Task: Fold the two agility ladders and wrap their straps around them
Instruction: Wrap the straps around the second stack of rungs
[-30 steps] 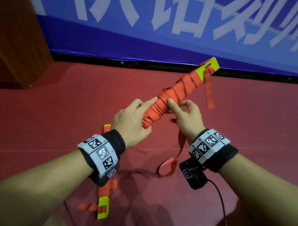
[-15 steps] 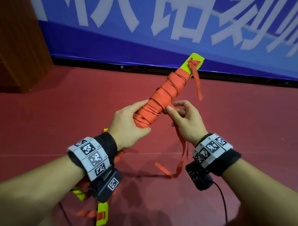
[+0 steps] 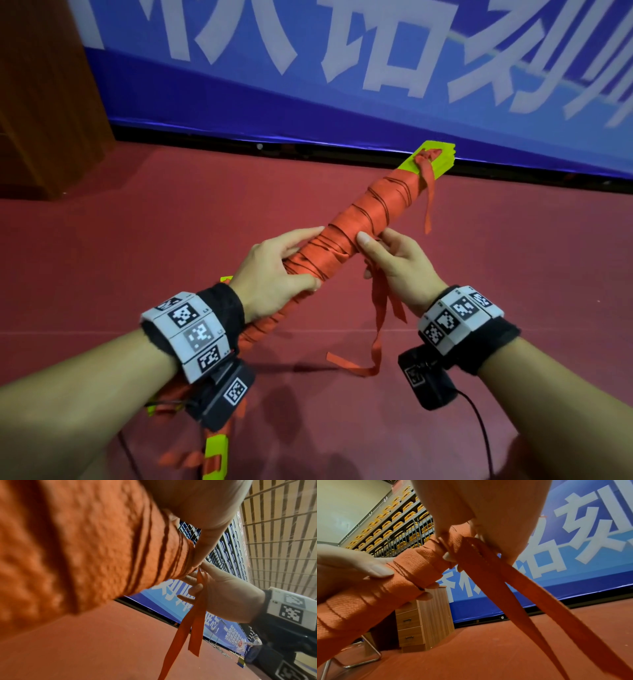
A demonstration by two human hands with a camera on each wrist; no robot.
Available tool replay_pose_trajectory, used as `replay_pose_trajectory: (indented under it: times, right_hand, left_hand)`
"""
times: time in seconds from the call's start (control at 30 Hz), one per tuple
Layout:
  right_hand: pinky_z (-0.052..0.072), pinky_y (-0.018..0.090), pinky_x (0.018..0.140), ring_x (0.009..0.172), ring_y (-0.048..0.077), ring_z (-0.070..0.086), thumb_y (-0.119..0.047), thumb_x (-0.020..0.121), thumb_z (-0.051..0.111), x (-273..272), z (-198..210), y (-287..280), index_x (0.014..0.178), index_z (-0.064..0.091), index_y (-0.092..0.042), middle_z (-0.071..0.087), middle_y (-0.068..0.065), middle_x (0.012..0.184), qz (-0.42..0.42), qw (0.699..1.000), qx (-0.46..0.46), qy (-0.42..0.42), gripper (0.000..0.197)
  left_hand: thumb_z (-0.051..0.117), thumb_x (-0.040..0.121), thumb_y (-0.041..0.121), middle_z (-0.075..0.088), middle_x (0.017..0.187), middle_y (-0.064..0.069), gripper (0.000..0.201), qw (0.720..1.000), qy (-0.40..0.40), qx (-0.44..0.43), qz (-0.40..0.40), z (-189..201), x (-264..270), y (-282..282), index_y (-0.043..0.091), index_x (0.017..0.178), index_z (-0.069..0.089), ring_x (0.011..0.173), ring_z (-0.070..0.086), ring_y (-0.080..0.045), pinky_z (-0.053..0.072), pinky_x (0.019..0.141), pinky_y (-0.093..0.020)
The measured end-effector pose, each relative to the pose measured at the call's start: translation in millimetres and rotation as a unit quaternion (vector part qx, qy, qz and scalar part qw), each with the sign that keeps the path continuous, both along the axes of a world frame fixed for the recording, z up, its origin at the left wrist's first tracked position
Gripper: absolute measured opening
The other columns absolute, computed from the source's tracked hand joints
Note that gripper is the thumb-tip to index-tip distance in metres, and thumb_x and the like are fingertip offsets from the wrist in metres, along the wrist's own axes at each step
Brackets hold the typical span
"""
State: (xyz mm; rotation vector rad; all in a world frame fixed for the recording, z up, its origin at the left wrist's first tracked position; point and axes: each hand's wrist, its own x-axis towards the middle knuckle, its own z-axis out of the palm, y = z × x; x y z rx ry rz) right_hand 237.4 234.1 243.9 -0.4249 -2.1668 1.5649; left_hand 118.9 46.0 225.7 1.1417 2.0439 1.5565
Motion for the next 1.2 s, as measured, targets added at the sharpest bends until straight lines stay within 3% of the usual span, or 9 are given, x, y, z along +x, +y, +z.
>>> replay_pose_trajectory:
  times: [0.27, 0.33, 0.5, 0.6, 0.7, 0.83, 0.9, 1.0, 1.2]
  right_hand:
    - [0.054, 0.041, 0.074, 0.074, 0.026, 0.065, -0.055, 0.079, 0.075, -2, -1, 7, 0.109, 0.068, -0.003, 0.067, 0.015, 0.089, -0.025, 0.998, -0.053, 0.01, 0.06]
    - [0.056, 0.043, 0.078, 0.067, 0.02, 0.062, -0.054, 0.078, 0.076, -4, -2, 7, 0.104, 0.069, -0.002, 0.065, 0.012, 0.084, -0.035, 0.997, -0.063, 0.016, 0.059]
    - [0.054, 0.034, 0.071, 0.063, 0.014, 0.06, -0.051, 0.079, 0.079, -10, -5, 2, 0.1, 0.068, -0.008, 0.07, 0.002, 0.08, -0.072, 0.994, -0.085, 0.012, 0.049]
    - [0.053, 0.031, 0.067, 0.07, 0.019, 0.066, -0.055, 0.078, 0.079, -12, -5, -1, 0.101, 0.069, -0.004, 0.076, 0.008, 0.085, -0.099, 0.992, -0.081, 0.012, 0.056]
    - [0.055, 0.037, 0.071, 0.076, 0.029, 0.072, -0.059, 0.078, 0.078, -16, -7, -5, 0.103, 0.069, 0.003, 0.077, 0.016, 0.087, -0.118, 0.99, -0.074, 0.009, 0.067]
    - [0.057, 0.034, 0.068, 0.062, 0.013, 0.07, -0.056, 0.086, 0.073, -17, -3, -7, 0.116, 0.062, 0.001, 0.077, 0.009, 0.088, -0.124, 0.989, -0.083, 0.006, 0.065]
    - [0.06, 0.039, 0.069, 0.063, 0.018, 0.071, -0.053, 0.089, 0.072, -15, 0, -10, 0.119, 0.058, 0.0, 0.075, 0.01, 0.093, -0.114, 0.99, -0.087, 0.017, 0.063]
    - [0.062, 0.039, 0.071, 0.086, 0.025, 0.075, -0.043, 0.092, 0.07, -11, 1, -18, 0.122, 0.053, 0.0, 0.069, 0.019, 0.106, -0.099, 0.986, -0.122, 0.06, 0.055]
    - [0.06, 0.04, 0.086, 0.078, 0.021, 0.077, -0.056, 0.08, 0.069, -3, 0, -19, 0.134, 0.044, -0.013, 0.075, 0.004, 0.103, -0.051, 0.998, -0.031, 0.003, 0.073]
  left_hand:
    - [0.074, 0.066, 0.016, 0.077, 0.106, -0.004, 0.075, 0.997, -0.065, -0.004, -0.043, 4, -1, 1, 0.036, 0.137, 0.059, 0.094, 0.073, -0.028, 0.06, 0.085, -0.041]
    - [0.071, 0.067, 0.018, 0.076, 0.102, -0.006, 0.071, 0.997, -0.061, -0.015, -0.048, 4, 0, 2, 0.04, 0.133, 0.059, 0.087, 0.072, -0.026, 0.058, 0.081, -0.04]
    - [0.068, 0.07, 0.047, 0.071, 0.103, 0.008, 0.072, 0.99, 0.088, -0.105, -0.027, 6, 2, 3, 0.046, 0.138, 0.043, 0.087, 0.068, -0.017, 0.055, 0.082, -0.038]
    - [0.074, 0.069, 0.066, 0.058, 0.117, 0.013, 0.091, 0.947, 0.252, -0.197, 0.027, 7, 6, 4, 0.05, 0.145, 0.027, 0.097, 0.064, -0.02, 0.054, 0.083, -0.04]
    - [0.08, 0.073, 0.051, 0.045, 0.117, 0.011, 0.088, 0.923, 0.323, -0.194, 0.083, 5, 11, 5, 0.048, 0.142, 0.027, 0.091, 0.065, -0.026, 0.054, 0.075, -0.039]
    - [0.078, 0.077, 0.037, 0.051, 0.114, 0.009, 0.069, 0.915, 0.365, -0.139, 0.102, 4, 11, 7, 0.04, 0.136, 0.041, 0.082, 0.065, -0.027, 0.056, 0.068, -0.042]
    - [0.077, 0.077, 0.037, 0.053, 0.112, 0.011, 0.066, 0.914, 0.369, -0.124, 0.113, 5, 12, 7, 0.04, 0.135, 0.044, 0.081, 0.065, -0.027, 0.057, 0.068, -0.042]
    - [0.078, 0.076, 0.037, 0.054, 0.109, 0.011, 0.065, 0.921, 0.358, -0.105, 0.116, 5, 14, 7, 0.039, 0.133, 0.047, 0.083, 0.065, -0.027, 0.056, 0.069, -0.042]
    - [0.081, 0.071, 0.035, 0.061, 0.11, 0.01, 0.062, 0.955, 0.267, -0.047, 0.117, 2, 10, 5, 0.037, 0.125, 0.051, 0.097, 0.064, -0.021, 0.055, 0.082, -0.043]
